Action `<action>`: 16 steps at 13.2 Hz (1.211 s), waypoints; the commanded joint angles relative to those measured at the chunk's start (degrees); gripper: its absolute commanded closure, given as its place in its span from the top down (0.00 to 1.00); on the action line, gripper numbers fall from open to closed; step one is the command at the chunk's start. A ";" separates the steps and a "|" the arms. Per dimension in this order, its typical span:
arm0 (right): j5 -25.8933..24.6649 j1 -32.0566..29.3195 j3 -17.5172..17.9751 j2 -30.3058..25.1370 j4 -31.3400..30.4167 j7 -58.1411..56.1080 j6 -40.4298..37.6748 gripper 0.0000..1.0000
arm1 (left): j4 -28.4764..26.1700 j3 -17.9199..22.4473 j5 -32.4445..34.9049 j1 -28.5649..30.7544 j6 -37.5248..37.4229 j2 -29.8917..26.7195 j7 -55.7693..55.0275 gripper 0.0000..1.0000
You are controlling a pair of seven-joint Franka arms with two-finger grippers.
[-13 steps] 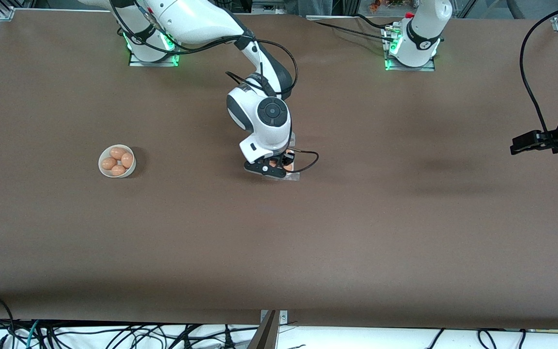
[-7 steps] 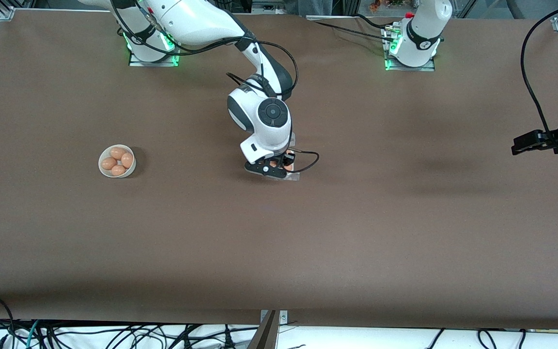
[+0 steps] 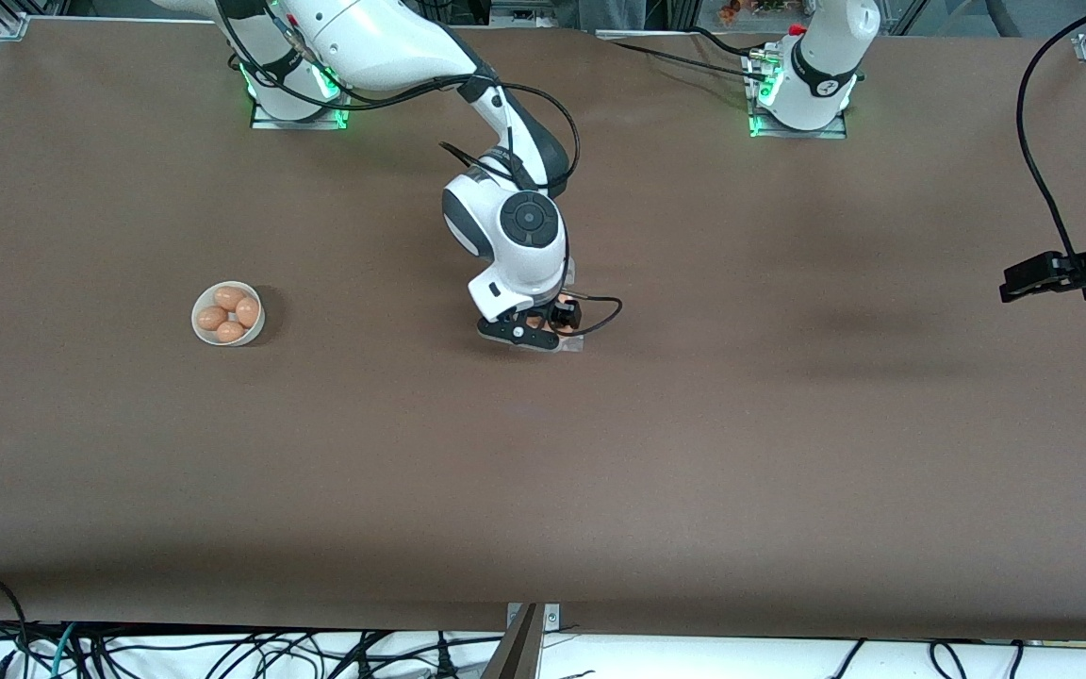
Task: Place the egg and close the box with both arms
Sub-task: 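Lower the egg into the empty carton slot and open the right gripper, then withdraw the right gripper while the left gripper reaches the carton lid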
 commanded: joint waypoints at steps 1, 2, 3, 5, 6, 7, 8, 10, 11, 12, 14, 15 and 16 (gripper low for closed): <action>0.32 0.48 -0.43 0.75 1.84 -0.77 0.31 1.00 | 1.71 -0.31 0.46 -0.15 -0.55 0.73 0.89 1.00; 0.15 0.48 -0.52 0.57 1.75 -1.72 0.13 1.00 | 1.71 -0.39 0.37 -0.41 -0.55 0.73 0.89 1.00; 0.14 0.39 -0.52 0.48 1.75 -2.95 -0.13 1.00 | 1.71 -0.74 0.37 -0.76 -0.64 0.73 0.89 1.00; -0.03 0.30 -0.70 0.48 1.75 -3.49 -0.22 1.00 | 1.36 -0.75 -0.16 -3.21 -1.16 0.82 0.54 0.88; -0.12 0.30 -0.70 0.57 1.75 -4.54 -0.31 1.00 | 1.01 -0.75 -0.16 -4.36 -1.25 0.82 -0.07 0.77; -0.12 0.13 -0.78 0.40 1.75 -5.33 -0.39 1.00 | 0.92 -0.83 -0.25 -5.94 -2.12 0.82 -1.56 0.64; -0.12 -0.05 -0.87 0.22 1.75 -5.77 -0.40 1.00 | 1.01 -0.75 -1.38 -7.69 -3.61 1.08 -3.14 0.56; -0.64 -0.49 -2.01 -0.04 1.75 -7.08 -0.48 1.00 | 1.01 -0.75 -5.41 -10.07 -4.41 2.74 -4.82 0.34; -0.65 -0.49 -2.63 -0.22 1.67 -7.88 -1.01 1.00 | 1.01 -0.75 -6.91 -11.39 -5.55 2.93 -4.91 0.24; -0.65 -0.49 -3.50 -1.18 1.75 -8.84 -2.66 1.00 | 1.18 -0.75 -7.36 -12.88 -6.86 3.45 -5.69 0.18; -0.56 -0.49 -5.17 -2.50 1.67 -12.18 -5.04 1.00 | 1.18 -0.75 -8.41 -16.13 -7.75 4.85 -8.67 0.13; -0.56 -0.57 -6.05 -3.03 1.66 -14.19 -6.36 1.00 | 1.27 -0.75 -10.77 -17.28 -7.76 5.64 -11.21 0.11; -0.47 -0.58 -6.67 -3.47 1.58 -14.91 -7.07 1.00 | 1.45 -0.75 -12.97 -18.68 -7.76 6.52 -14.46 0.08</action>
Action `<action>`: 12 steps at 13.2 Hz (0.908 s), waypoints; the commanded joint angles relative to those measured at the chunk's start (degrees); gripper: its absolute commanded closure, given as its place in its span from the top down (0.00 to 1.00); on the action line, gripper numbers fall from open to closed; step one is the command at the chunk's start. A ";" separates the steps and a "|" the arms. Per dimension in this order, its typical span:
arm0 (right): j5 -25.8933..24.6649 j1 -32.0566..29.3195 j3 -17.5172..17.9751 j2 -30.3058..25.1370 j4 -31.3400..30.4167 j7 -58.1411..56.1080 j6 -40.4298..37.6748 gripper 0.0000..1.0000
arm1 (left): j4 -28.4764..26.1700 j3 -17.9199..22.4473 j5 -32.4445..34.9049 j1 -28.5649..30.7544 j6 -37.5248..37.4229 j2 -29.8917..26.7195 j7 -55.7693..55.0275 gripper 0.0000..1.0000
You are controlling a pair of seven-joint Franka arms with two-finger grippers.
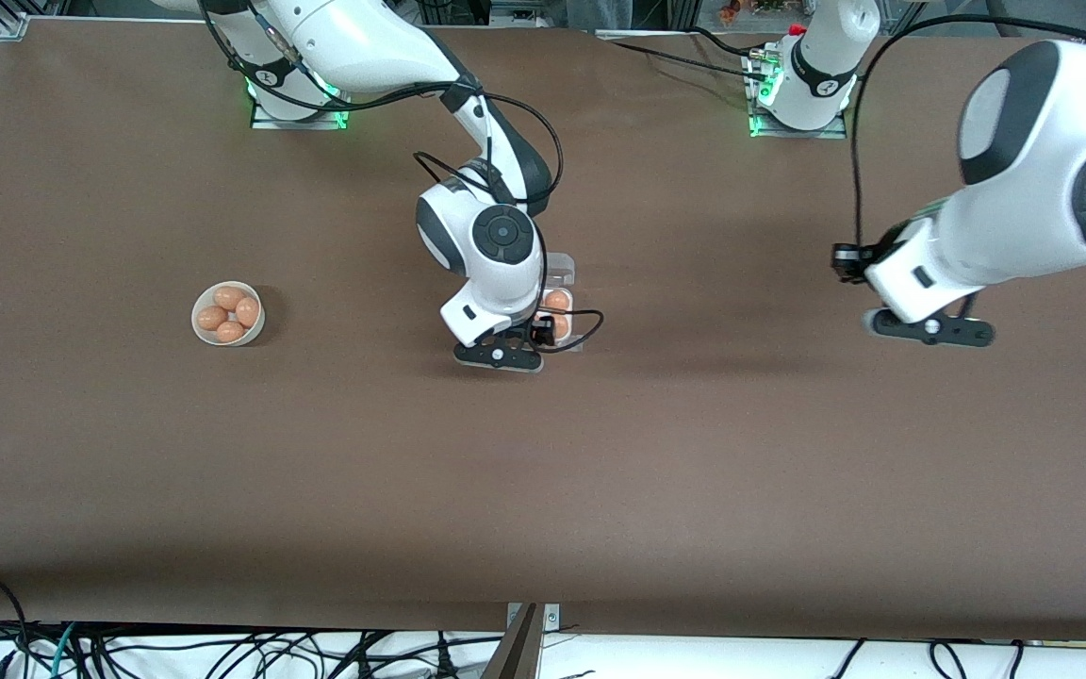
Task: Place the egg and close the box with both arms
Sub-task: 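Withdraw the right gripper while the left gripper reaches the carton lid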
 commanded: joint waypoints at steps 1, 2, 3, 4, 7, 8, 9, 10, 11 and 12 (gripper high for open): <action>-0.15 -0.32 -1.79 -2.42 -0.55 -3.36 -3.23 1.00 | 1.65 0.53 -5.03 -3.24 -1.15 2.57 -6.96 0.08; -0.15 -0.23 -2.76 -2.59 -0.81 -4.59 -4.19 1.00 | 1.74 0.53 -6.87 -4.47 -1.15 3.19 -8.29 0.08; -0.15 -0.23 -3.72 -2.86 -0.90 -5.04 -6.03 1.00 | 1.74 0.53 -8.98 -5.79 -1.06 3.80 -9.60 0.08; -0.06 -0.23 -4.78 -3.12 -1.16 -5.65 -7.18 1.00 | 1.74 0.53 -10.48 -7.02 -1.06 4.59 -11.18 0.08; 0.55 -1.02 -7.85 -4.26 -1.16 -11.61 -9.55 1.00 | 2.44 0.53 -15.32 -12.03 -0.80 6.97 -16.46 0.08; 0.55 -1.37 -8.91 -4.35 -1.16 -14.68 -10.08 1.00 | 2.88 0.53 -16.90 -13.61 -0.71 7.75 -17.43 0.08; 0.64 -1.81 -9.79 -4.96 -1.16 -17.41 -10.44 1.00 | 3.06 0.53 -19.00 -15.10 -0.62 8.55 -18.40 0.08; 0.64 -3.21 -9.80 -5.93 -1.60 -19.00 -10.61 1.00 | 3.23 0.53 -19.89 -16.68 -0.62 9.34 -19.62 0.07; 0.55 -5.48 -9.28 -8.55 -3.34 -20.06 -10.62 1.00 | 3.49 0.53 -20.16 -17.66 -0.62 10.56 -20.51 0.07; 0.29 -8.90 -7.79 -11.53 -5.54 -22.33 -10.62 1.00 | 3.67 0.53 -20.25 -18.97 -0.62 12.23 -21.30 0.07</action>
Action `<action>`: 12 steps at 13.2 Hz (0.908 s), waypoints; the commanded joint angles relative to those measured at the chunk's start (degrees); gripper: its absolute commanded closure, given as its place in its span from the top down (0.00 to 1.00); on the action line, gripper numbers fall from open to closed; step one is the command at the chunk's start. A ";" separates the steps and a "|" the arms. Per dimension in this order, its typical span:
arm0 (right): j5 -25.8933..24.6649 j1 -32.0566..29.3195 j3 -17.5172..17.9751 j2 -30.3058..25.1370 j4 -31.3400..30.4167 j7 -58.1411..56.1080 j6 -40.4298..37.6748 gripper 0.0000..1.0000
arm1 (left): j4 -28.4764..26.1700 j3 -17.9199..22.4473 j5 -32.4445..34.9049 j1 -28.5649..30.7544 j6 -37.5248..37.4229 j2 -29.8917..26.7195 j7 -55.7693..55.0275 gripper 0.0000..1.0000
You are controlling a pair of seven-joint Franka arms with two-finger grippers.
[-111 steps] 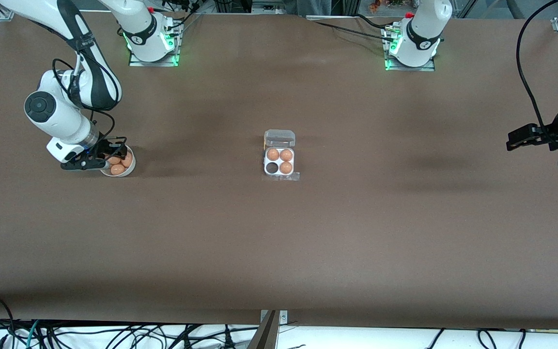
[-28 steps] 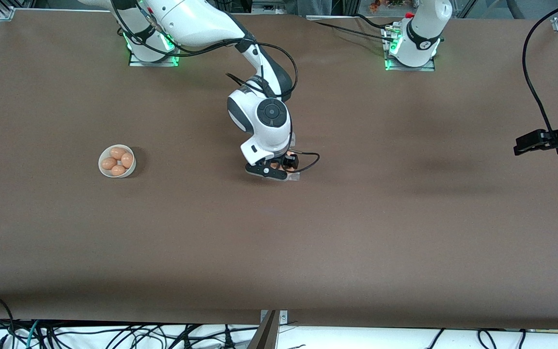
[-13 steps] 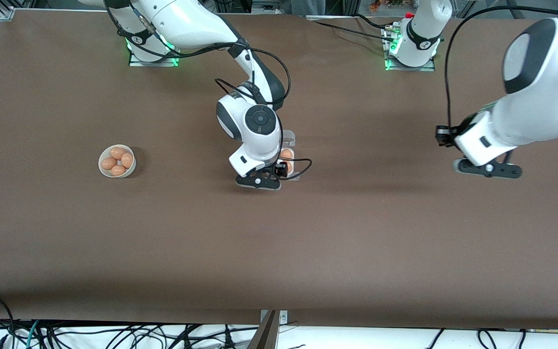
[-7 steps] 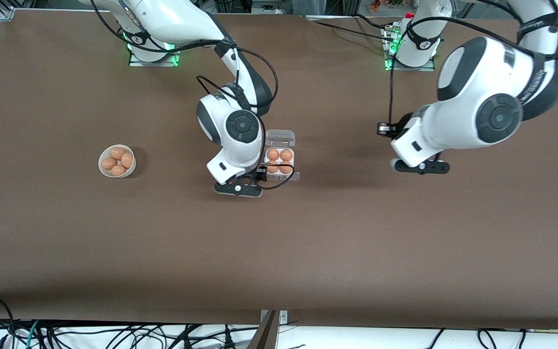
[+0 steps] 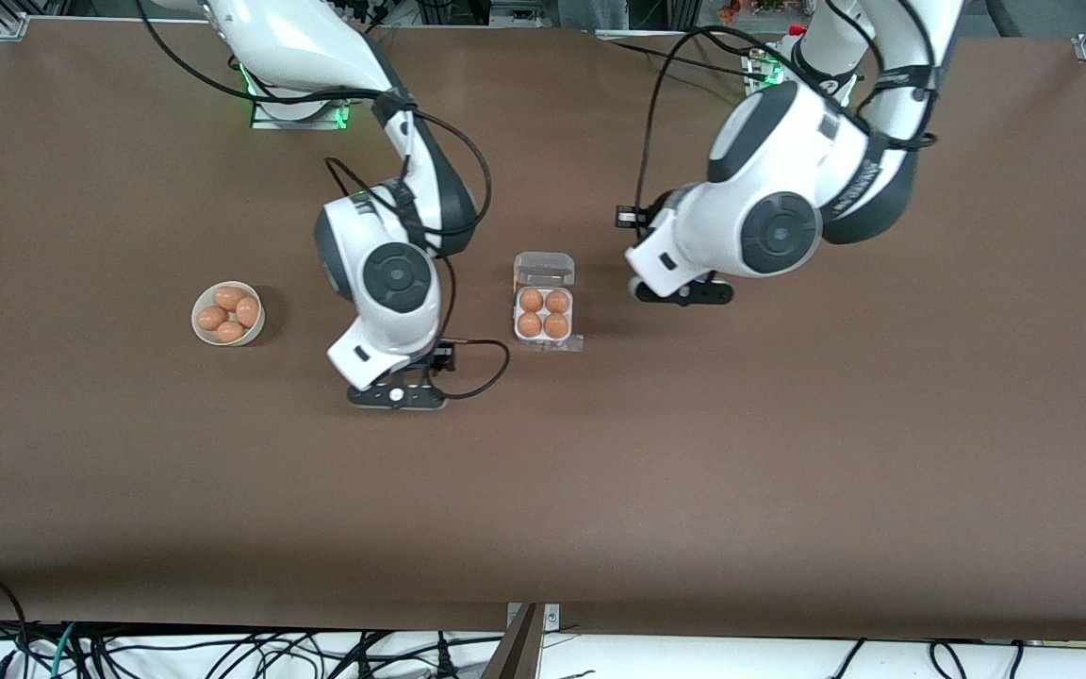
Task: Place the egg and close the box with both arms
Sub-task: 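Withdraw the right gripper while the left gripper reaches the carton lid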
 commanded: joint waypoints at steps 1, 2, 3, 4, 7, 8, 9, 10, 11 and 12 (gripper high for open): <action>0.31 -8.63 4.55 -9.32 -6.49 -7.53 -0.72 1.00 | 2.86 0.85 -1.51 -3.39 -0.34 5.08 -2.60 0.07; 0.05 -11.54 5.45 -12.65 -9.38 -11.48 -0.64 1.00 | 2.86 0.85 -1.51 -4.63 1.40 6.05 -4.17 0.07; 0.05 -13.75 5.72 -15.30 -11.23 -15.69 -0.64 1.00 | 2.86 0.85 -2.64 -5.94 2.90 7.28 -6.36 0.07; -0.04 -17.95 7.72 -18.02 -12.12 -19.04 -0.98 1.00 | 2.86 0.85 -3.87 -6.83 3.52 8.33 -8.13 0.07; -2.57 -32.11 18.88 -29.00 -18.00 -20.05 -1.43 1.00 | 2.86 0.85 -5.20 -10.17 6.85 10.97 -11.03 0.07; -4.76 -34.40 20.30 -31.91 -19.50 -20.04 -2.38 1.00 | 2.86 0.85 -5.20 -11.05 8.26 12.02 -12.79 0.08; -4.78 -36.69 21.35 -34.46 -20.12 -19.69 -4.13 1.00 | 2.77 0.85 -5.29 -11.75 9.32 12.56 -13.67 0.08; -4.70 -39.15 22.23 -36.14 -19.87 -19.95 -5.46 1.00 | 2.77 0.85 -5.29 -12.54 9.76 13.35 -13.68 0.08; -4.26 -40.65 22.50 -37.81 -19.34 -19.87 -7.38 1.00 | 2.77 0.85 -5.20 -13.25 10.20 14.22 -13.68 0.08; -4.00 -42.23 22.51 -39.39 -18.99 -19.87 -8.79 1.00 | 2.77 0.85 -5.11 -13.51 11.60 14.67 -13.68 0.08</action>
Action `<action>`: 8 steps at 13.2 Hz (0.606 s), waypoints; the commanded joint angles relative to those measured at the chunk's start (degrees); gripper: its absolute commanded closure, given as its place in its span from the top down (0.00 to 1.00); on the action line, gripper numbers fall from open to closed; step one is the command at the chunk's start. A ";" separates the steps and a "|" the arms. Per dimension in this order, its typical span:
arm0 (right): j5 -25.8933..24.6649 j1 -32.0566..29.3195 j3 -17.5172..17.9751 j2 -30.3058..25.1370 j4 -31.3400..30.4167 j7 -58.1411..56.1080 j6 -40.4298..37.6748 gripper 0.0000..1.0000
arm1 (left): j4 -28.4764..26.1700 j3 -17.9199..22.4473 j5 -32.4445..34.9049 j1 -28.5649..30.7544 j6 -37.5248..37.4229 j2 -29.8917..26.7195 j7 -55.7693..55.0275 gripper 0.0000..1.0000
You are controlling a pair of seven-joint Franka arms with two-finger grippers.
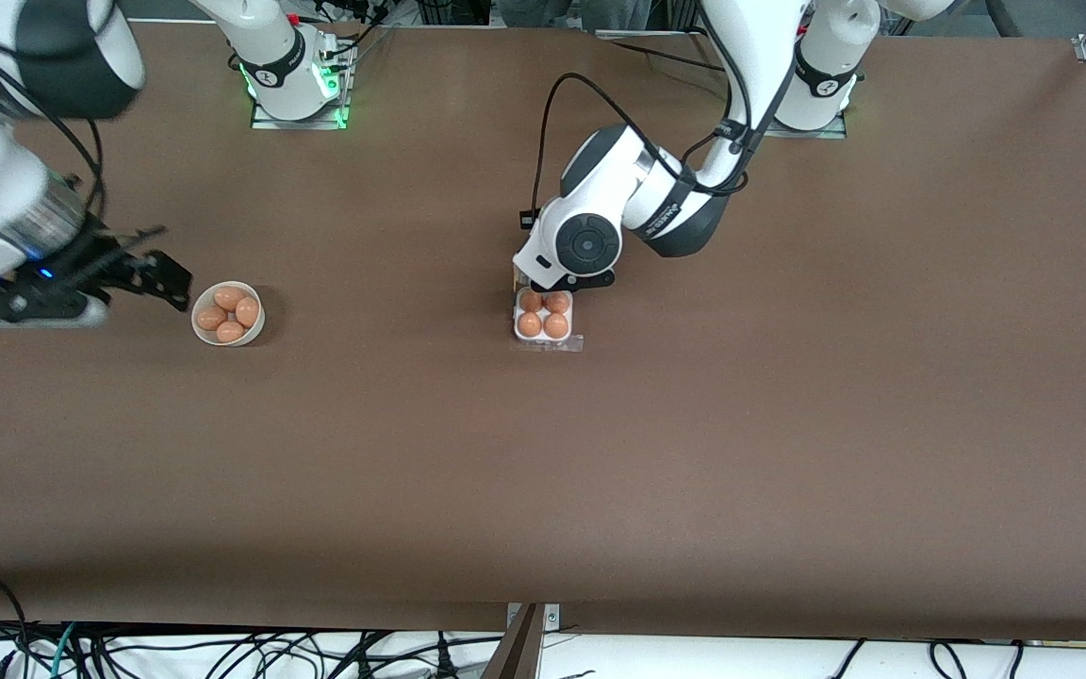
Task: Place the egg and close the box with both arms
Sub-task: 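Swing the carton lid over the eggs and press it shut with the left gripper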
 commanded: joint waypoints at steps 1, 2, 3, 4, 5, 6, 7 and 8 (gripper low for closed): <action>0.94 -4.42 1.95 -4.92 -1.54 0.18 -3.86 1.00 | 2.01 0.89 -1.31 -1.67 2.19 2.58 -0.87 0.08; 3.12 -5.29 1.95 -5.02 -0.49 0.18 -6.23 1.00 | 1.92 0.89 -1.23 -2.11 3.33 2.76 -0.87 0.08; 5.23 -5.74 1.95 -5.10 -0.30 0.44 -6.52 1.00 | 2.01 0.89 -1.14 -2.11 4.48 3.02 -0.87 0.06; 5.69 -5.48 1.78 -5.45 -0.39 0.09 -6.43 1.00 | 2.01 0.98 -1.14 -2.03 5.36 3.03 -0.87 0.02; 5.61 -4.78 1.51 -4.76 -0.39 0.18 -6.26 1.00 | 2.01 1.06 -0.96 -2.02 6.67 3.03 -0.78 0.01; 5.09 -4.69 1.60 -4.58 -0.39 0.61 -5.74 1.00 | 2.01 1.06 -0.87 -1.94 8.69 3.03 -0.78 0.01; 4.91 -4.69 1.69 -4.49 -0.39 0.62 -5.56 1.00 | 2.01 1.24 -0.87 -1.85 11.49 3.11 -0.78 0.01; 4.82 -4.69 1.69 -4.49 -0.39 0.27 -5.29 1.00 | 2.01 1.33 -0.87 -1.50 13.43 3.12 -0.69 0.01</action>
